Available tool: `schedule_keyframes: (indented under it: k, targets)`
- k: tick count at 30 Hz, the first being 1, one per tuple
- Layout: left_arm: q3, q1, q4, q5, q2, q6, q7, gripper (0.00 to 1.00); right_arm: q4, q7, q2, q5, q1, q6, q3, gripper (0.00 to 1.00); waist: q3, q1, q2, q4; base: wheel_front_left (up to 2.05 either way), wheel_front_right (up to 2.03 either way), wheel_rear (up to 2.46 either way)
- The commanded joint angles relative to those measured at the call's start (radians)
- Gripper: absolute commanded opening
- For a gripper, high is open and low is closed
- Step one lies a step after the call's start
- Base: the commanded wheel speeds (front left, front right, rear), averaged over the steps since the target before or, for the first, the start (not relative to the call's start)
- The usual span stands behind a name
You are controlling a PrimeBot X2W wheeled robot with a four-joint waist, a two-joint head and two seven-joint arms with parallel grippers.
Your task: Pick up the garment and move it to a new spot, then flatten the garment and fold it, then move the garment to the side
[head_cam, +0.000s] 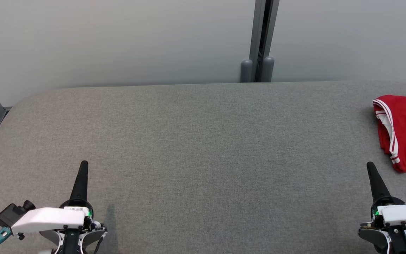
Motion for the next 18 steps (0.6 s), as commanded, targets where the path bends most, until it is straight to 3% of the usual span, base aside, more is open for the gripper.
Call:
schedule_keyframes:
  k: [1, 18]
  targets:
    - [0.007, -0.025, -0.004, -0.019, 0.007, -0.002, 0.007, 0.0, -0.005, 0.007, -0.01, 0.025, -0.017, 0.0, -0.006, 0.0, 0.0, 0.0, 0.0, -0.001, 0.0, 0.0, 0.0]
    - [0.025, -0.044, 0.001, -0.136, 0.007, -0.002, 0.042, 0.0, 0.002, 0.046, -0.011, 0.171, -0.029, 0.0, -0.018, 0.0, 0.0, 0.0, 0.0, -0.016, 0.0, 0.0, 0.0]
